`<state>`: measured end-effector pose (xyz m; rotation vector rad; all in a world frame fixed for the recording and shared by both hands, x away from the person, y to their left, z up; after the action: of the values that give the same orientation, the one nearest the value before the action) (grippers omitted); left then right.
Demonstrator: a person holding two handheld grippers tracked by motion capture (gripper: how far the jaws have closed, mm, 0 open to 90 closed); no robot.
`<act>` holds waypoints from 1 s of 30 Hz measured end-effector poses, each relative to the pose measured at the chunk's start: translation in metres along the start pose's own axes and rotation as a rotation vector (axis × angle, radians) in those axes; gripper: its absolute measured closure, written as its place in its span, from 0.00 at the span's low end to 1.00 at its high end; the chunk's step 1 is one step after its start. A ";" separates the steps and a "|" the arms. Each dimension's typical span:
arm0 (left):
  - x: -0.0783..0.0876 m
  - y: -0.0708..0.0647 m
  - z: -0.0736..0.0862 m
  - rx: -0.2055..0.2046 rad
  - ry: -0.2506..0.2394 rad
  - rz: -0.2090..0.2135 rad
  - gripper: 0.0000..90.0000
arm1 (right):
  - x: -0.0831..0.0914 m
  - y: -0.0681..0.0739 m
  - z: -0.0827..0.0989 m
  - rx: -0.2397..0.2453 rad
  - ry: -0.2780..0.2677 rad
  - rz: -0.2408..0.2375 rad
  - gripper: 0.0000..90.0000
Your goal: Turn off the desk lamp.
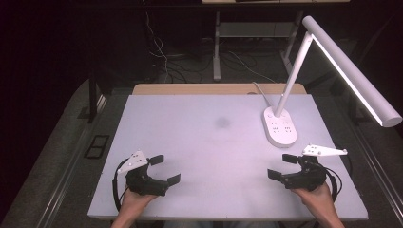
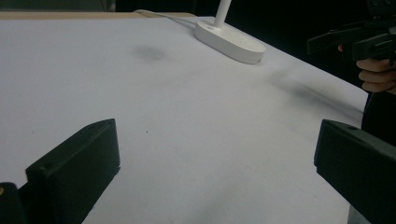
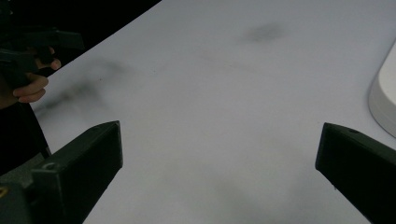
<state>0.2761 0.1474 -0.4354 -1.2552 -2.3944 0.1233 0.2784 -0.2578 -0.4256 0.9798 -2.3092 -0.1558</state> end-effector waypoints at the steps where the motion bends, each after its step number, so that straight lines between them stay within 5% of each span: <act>1: 0.000 0.000 0.000 0.000 0.001 -0.002 0.00 | 0.001 0.000 0.000 -0.003 0.003 -0.001 0.01; 15: 0.000 0.000 0.000 -0.001 0.002 -0.014 0.00 | 0.007 0.001 -0.010 -0.007 0.024 0.002 0.01; 30: 0.000 0.001 0.001 -0.006 0.010 -0.020 0.00 | 0.015 -0.014 -0.032 -0.004 0.044 0.010 0.01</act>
<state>0.2766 0.1482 -0.4366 -1.2310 -2.3999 0.1031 0.2978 -0.2745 -0.3968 0.9603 -2.2724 -0.1336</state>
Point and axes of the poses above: each handheld gripper's, and its own axes: x roughly backward along the jaws, z roughly out of its underside, y roughly to its left, the point moved 5 cm from there along -x, roughly forward along the jaws, and after that the axes turned 2 degrees about z, right-handed, at the moved point
